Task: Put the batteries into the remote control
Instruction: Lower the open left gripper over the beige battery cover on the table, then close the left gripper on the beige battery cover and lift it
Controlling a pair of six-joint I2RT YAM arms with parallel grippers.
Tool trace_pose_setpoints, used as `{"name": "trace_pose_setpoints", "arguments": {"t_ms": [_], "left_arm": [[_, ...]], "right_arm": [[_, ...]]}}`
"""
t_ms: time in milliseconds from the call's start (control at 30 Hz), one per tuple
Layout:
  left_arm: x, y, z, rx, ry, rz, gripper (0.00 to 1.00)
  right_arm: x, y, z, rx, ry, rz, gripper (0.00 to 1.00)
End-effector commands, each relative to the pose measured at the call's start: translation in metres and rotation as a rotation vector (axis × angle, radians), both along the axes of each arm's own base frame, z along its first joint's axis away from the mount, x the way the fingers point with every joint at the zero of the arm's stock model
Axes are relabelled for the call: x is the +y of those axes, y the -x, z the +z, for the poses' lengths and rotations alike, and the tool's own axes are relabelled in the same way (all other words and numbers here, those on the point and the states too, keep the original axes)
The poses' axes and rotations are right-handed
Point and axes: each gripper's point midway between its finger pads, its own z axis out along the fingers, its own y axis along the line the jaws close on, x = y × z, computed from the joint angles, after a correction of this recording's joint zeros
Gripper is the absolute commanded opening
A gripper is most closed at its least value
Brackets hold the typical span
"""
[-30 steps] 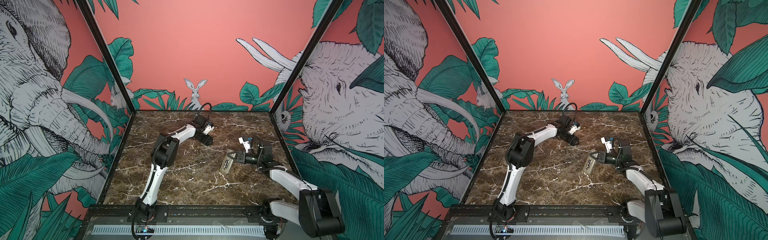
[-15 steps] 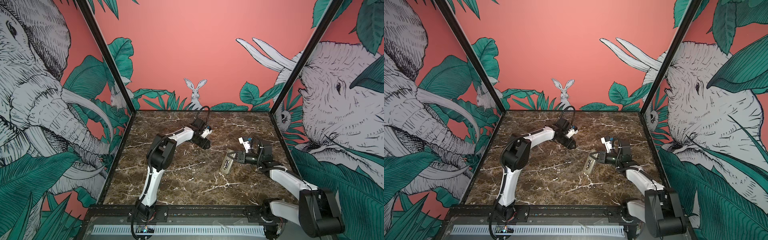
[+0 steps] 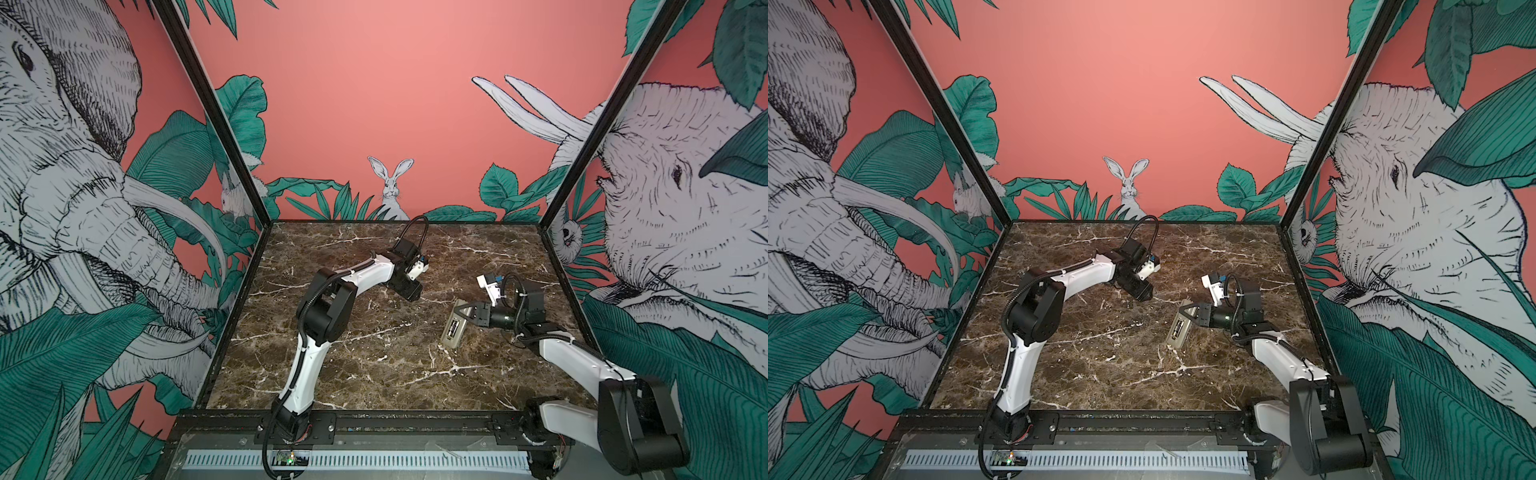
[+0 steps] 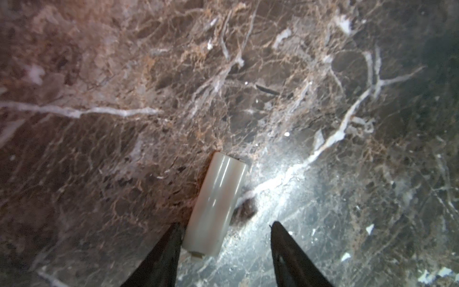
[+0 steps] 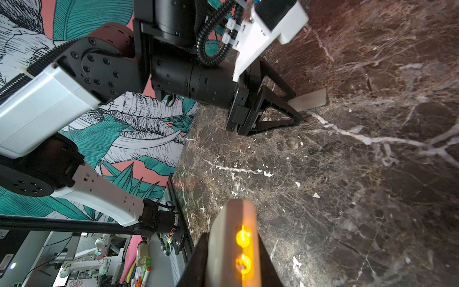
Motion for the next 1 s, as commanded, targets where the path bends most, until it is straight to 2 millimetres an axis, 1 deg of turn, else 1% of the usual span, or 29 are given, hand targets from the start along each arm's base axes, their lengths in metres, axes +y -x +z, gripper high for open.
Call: {"name": "trace_pose_setpoints", "arguments": {"t_ms": [0,100,333,433,567,733,833,900,967], "left_arm": [[0.003,0.004,0.006,-0.023,-0.075,-0.027,0.55],[0.006,0.006,0.004,-0.038,-0.124,-0.039,0.53],[0.012,0.000,0.002,-0.065,-0.164,-0.025,0.52],[0.013,-0.004,0.003,-0.082,-0.178,-0.029,0.53],[0.012,-0.005,0.005,-0.088,-0.184,-0.048,0.57],[0.009,-0.006,0.005,-0.087,-0.177,-0.072,0.57],[0.005,-0.002,0.000,-0.068,-0.165,-0.104,0.58],[-0.004,0.009,-0.005,-0.065,-0.193,-0.153,0.58],[-0.003,0.010,-0.009,-0.066,-0.220,-0.170,0.58]], "right_arm": [[-0.001,-0.003,0.011,-0.064,-0.003,0.003,0.00],[-0.001,-0.004,0.012,-0.067,-0.002,0.003,0.00],[-0.001,-0.004,0.010,-0.062,-0.002,0.002,0.00],[-0.001,-0.004,0.011,-0.063,-0.003,0.002,0.00],[-0.001,-0.004,0.011,-0.061,-0.004,0.002,0.00],[-0.001,-0.006,0.010,-0.060,-0.004,0.001,0.00],[-0.001,-0.006,0.010,-0.057,-0.006,0.003,0.00],[-0.001,-0.006,0.011,-0.060,-0.007,0.003,0.00],[-0.001,-0.006,0.011,-0.060,-0.007,0.001,0.00]]}}
